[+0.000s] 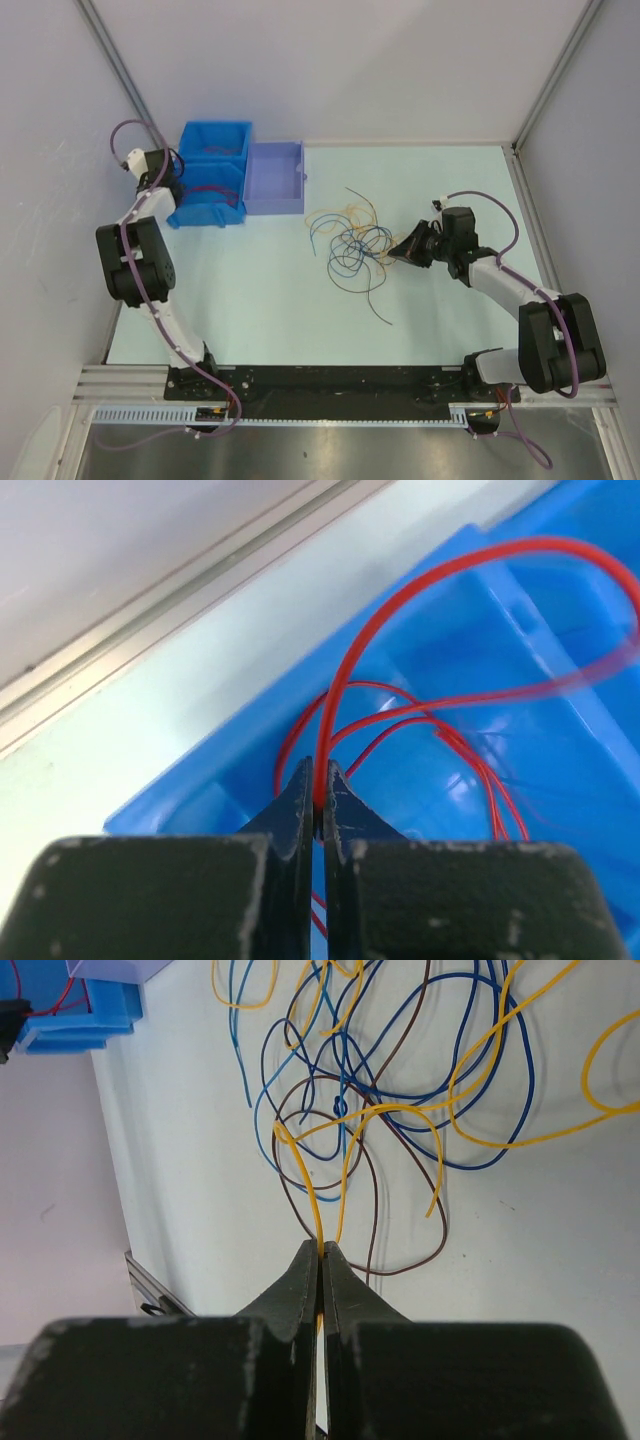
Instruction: Untangle the cables
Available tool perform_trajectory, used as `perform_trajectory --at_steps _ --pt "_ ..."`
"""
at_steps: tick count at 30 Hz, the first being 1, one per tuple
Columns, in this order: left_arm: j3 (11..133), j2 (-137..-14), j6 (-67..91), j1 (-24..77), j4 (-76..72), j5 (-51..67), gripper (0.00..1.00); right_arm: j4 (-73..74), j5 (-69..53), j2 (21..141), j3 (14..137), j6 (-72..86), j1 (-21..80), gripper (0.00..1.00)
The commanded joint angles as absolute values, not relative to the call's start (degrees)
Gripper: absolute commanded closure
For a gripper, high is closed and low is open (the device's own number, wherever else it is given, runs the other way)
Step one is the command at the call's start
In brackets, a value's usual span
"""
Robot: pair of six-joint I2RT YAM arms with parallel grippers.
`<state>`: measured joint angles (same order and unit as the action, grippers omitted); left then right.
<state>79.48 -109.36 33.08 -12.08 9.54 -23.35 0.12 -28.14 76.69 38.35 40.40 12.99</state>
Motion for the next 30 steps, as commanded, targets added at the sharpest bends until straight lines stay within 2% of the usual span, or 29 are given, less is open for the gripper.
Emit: perform_trajectory --at_steps 1,10,11,12,13,16,17,26,30 --pt "76.38 -105.30 37.88 -12.92 8.88 -19.25 1.00 -2.28 -29.00 76.81 38.15 39.90 12.83 1.00" --pt "78.66 -105.38 37.09 -13.01 9.75 -16.96 0.99 -2.28 -28.65 76.99 38.06 39.64 12.83 1.00" --pt "78.84 -105.29 36.83 -12.92 9.76 -16.88 0.91 -2.29 -28.83 77.08 38.06 39.64 12.83 1.00" --pt "78.66 -104.77 36.74 -12.92 9.76 -16.88 0.79 -2.29 -28.83 77.25 38.06 39.64 12.83 1.00" --pt "78.58 -104.50 36.83 -13.01 9.67 -16.96 0.58 -2.37 -28.92 77.26 38.06 39.64 12.83 1.00" --pt "77.17 -102.32 36.74 -12.92 8.10 -16.88 0.38 -2.29 -28.92 77.34 37.97 39.55 12.83 1.00" --pt "76.30 -101.70 36.56 -12.92 7.74 -16.70 0.35 -2.29 -28.92 77.34 37.97 39.46 12.92 1.00" --pt "77.87 -96.51 32.35 -9.06 8.00 -20.82 0.33 -2.55 -28.83 77.08 38.06 39.20 12.92 1.00" --pt "79.01 -96.24 31.55 -8.88 7.91 -21.88 0.36 -2.29 -28.57 76.47 38.06 39.02 12.83 1.00"
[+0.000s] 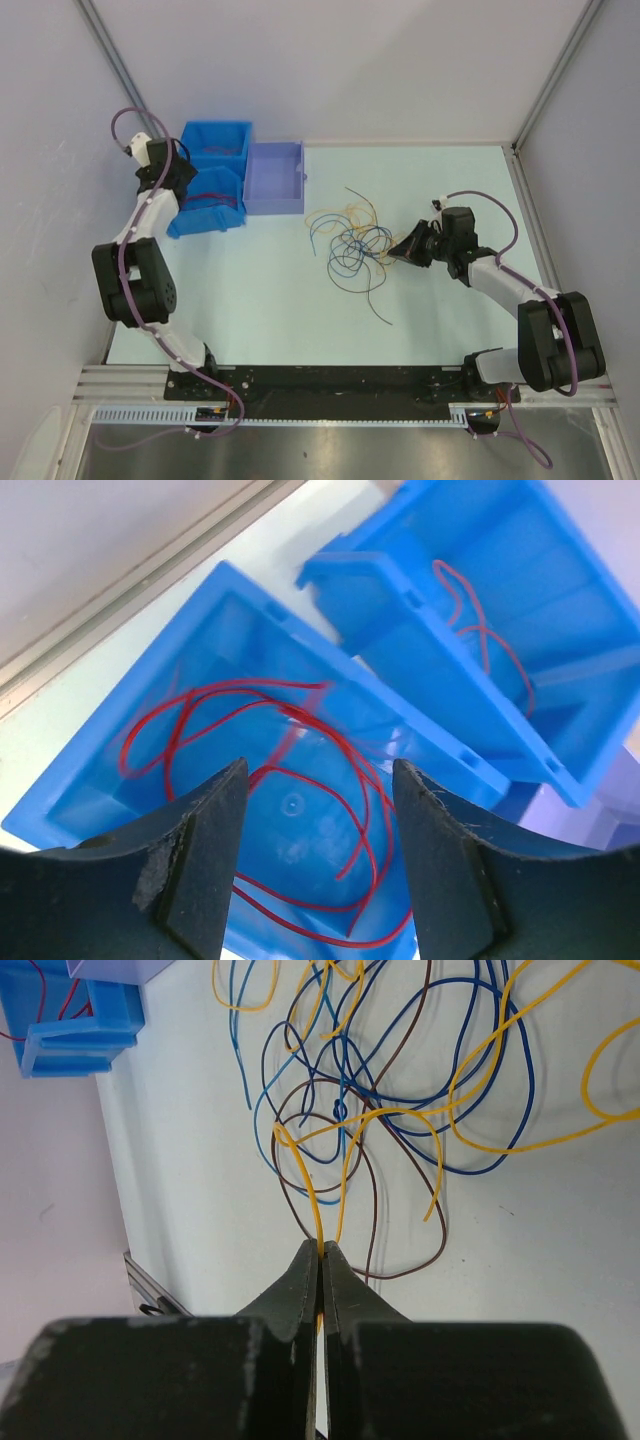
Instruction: Untangle the cables
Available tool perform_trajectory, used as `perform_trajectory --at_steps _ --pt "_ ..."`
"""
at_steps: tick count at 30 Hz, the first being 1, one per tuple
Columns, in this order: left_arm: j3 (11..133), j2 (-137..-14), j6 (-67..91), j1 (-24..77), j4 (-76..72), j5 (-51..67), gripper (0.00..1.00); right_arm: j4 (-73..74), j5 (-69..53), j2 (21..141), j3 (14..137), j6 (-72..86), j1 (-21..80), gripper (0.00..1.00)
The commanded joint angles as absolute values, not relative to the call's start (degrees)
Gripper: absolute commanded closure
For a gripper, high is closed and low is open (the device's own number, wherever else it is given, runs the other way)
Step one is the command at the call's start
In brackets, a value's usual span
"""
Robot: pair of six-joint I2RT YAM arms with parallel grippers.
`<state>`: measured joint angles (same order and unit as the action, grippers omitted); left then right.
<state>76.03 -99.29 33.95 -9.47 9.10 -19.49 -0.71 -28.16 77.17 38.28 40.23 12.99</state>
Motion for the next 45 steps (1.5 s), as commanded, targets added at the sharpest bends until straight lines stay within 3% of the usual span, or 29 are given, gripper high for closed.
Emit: perform_trajectory --at_steps 1,12,19,25,31,39,45 --pt "79.45 -96.24 31.55 -8.79 9.04 -21.88 0.36 -2.20 -28.48 76.38 38.06 39.02 12.83 1.00" --pt "80.34 -97.48 30.94 -8.35 7.83 -19.08 0.42 -2.64 -28.04 76.73 38.06 38.67 12.83 1.00" --pt "71.55 -88.78 29.52 -3.34 3.60 -21.88 0.35 -2.90 -27.78 76.38 38.23 39.20 12.83 1.00" --pt "49.27 -76.57 36.73 -3.08 -1.65 -22.15 0.40 -2.29 -27.34 75.50 39.20 40.25 13.45 1.00" --pt "39.39 -68.03 36.56 -3.08 -5.09 -19.79 0.43 1.04 -24.26 73.74 41.39 39.55 15.55 1.00" --pt "37.44 -63.90 33.93 -0.53 -6.24 -13.54 0.39 5.62 -19.78 72.25 46.93 39.20 18.54 1.00" --pt "39.45 -64.25 31.12 12.03 -8.79 -11.87 0.38 10.27 -19.77 70.84 57.63 38.06 21.09 1.00"
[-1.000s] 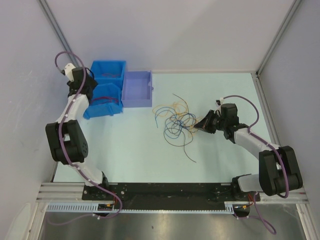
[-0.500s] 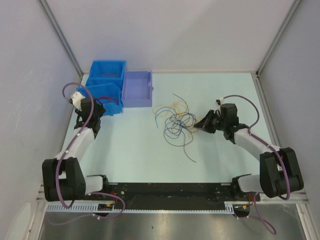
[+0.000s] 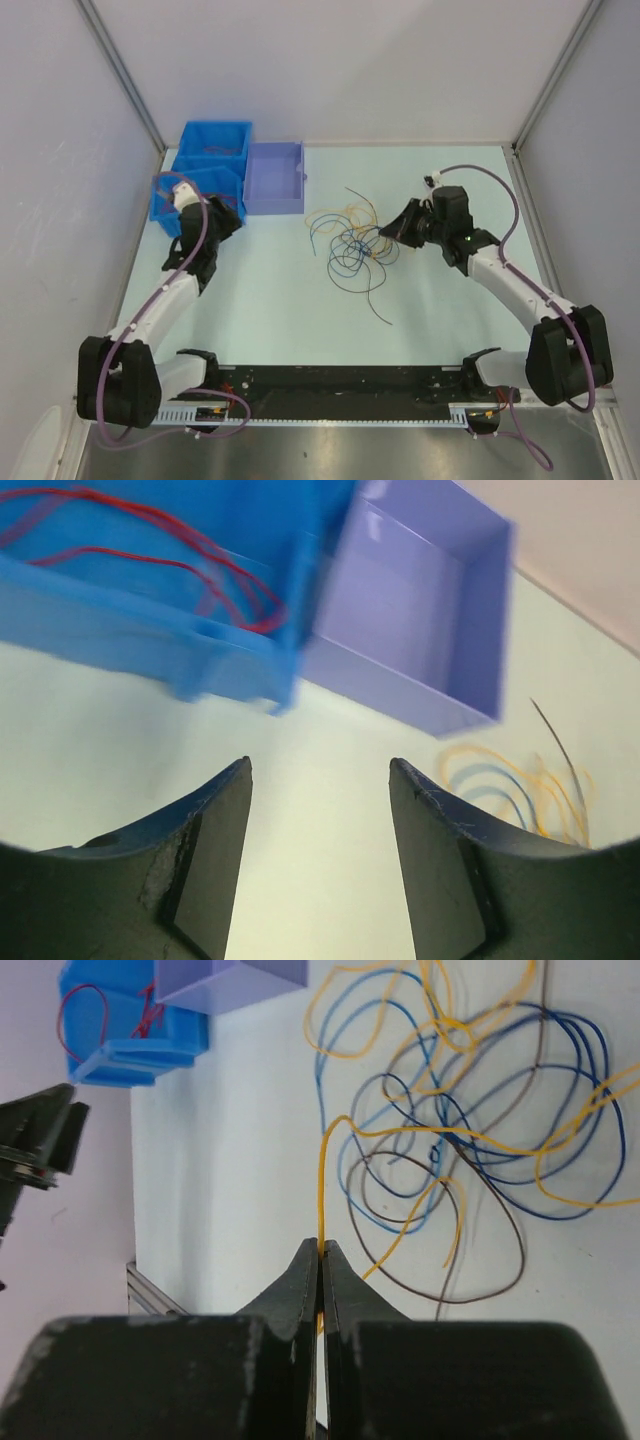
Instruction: Untangle the cables
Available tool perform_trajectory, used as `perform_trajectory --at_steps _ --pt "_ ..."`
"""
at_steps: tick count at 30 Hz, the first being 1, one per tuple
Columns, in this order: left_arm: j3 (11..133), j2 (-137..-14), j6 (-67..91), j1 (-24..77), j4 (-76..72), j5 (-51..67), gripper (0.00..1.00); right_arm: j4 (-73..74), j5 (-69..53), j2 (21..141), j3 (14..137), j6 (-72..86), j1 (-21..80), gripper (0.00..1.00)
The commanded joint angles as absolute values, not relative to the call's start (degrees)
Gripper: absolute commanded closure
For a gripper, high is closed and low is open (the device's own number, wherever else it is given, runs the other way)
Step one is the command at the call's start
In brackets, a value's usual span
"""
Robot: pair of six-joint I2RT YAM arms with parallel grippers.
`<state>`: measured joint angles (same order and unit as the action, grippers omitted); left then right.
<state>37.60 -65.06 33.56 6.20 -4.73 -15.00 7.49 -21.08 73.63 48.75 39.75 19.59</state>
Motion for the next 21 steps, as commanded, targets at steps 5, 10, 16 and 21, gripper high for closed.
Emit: perform_trajectory --at_steps 5,10,16,21 --pt "41.40 -64.07 30.50 17.66 -12.47 -5.13 0.39 11.42 -23.91 69.52 72.55 41.92 21.80 1.00" --pt "43.77 -63.28 28.57 20.03 -14.16 2.19 0.39 12.48 -23.99 68.12 81.82 41.13 22.33 1.00" --pt "43.95 -60.82 27.33 20.74 -13.10 3.95 0.36 17.92 -27.06 68.03 77.46 42.89 20.39 1.00" --pt "44.30 -62.48 26.37 21.53 -13.09 7.55 0.35 22.06 -25.22 69.43 64.71 42.53 20.21 1.00"
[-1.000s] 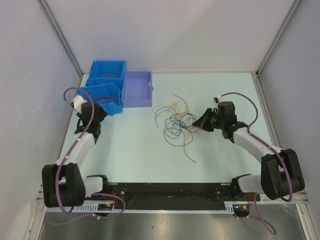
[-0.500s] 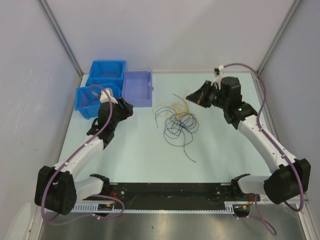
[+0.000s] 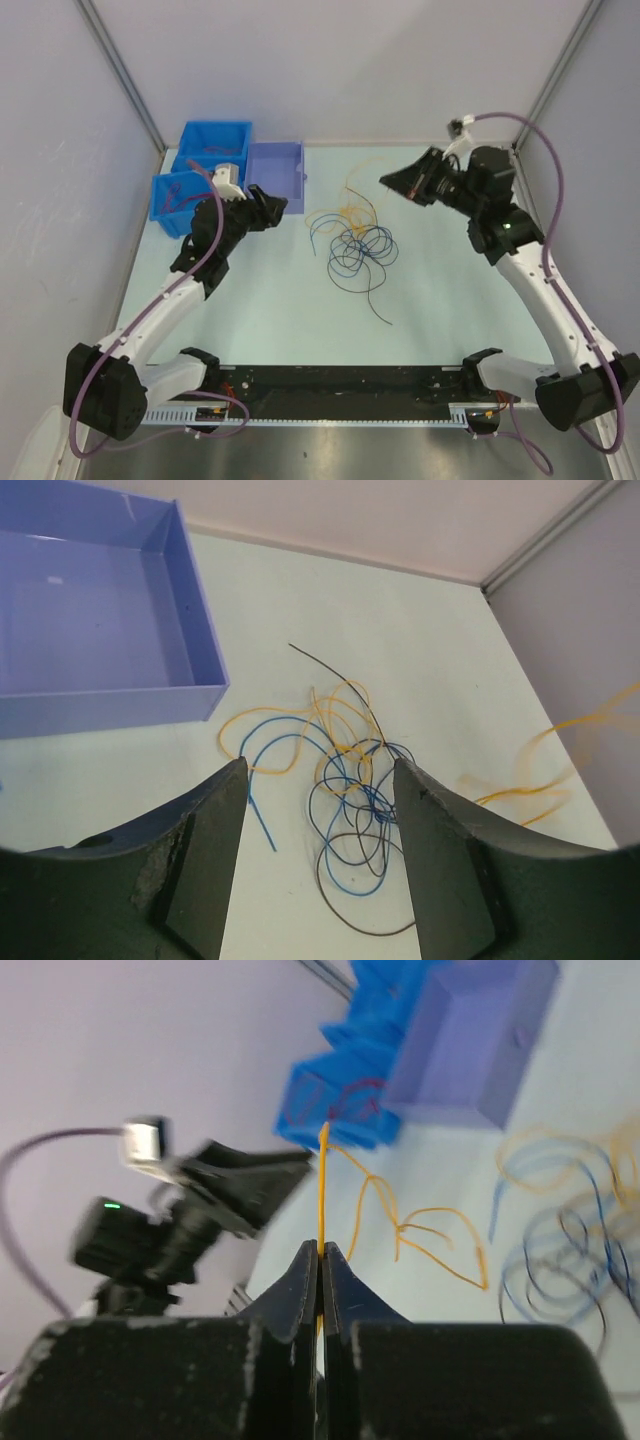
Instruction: Untangle the cables
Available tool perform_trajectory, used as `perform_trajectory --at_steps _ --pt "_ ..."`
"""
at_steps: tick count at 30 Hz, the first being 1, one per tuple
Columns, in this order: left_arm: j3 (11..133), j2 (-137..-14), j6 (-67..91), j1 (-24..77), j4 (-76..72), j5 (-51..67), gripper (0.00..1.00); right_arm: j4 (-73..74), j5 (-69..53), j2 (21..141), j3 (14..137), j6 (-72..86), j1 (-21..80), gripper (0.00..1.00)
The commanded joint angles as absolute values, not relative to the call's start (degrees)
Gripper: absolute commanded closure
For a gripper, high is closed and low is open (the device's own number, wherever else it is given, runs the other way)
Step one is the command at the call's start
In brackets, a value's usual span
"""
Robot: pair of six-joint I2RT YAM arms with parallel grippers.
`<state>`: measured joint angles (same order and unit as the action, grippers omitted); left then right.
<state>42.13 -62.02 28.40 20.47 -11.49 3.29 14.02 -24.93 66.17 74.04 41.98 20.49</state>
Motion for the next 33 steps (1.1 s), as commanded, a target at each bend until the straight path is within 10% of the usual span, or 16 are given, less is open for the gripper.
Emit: perform_trajectory --at_steps 1,33 --pt "44.04 -62.93 25.58 22.49 -13.79 9.04 0.35 20.84 -27.92 70.30 61.64 42.71 20.13 1.00" --pt "39.90 -81.47 23.64 37.00 -38.41 27.78 0.41 17.84 -42.71 69.96 63.90 35.42 20.13 1.00"
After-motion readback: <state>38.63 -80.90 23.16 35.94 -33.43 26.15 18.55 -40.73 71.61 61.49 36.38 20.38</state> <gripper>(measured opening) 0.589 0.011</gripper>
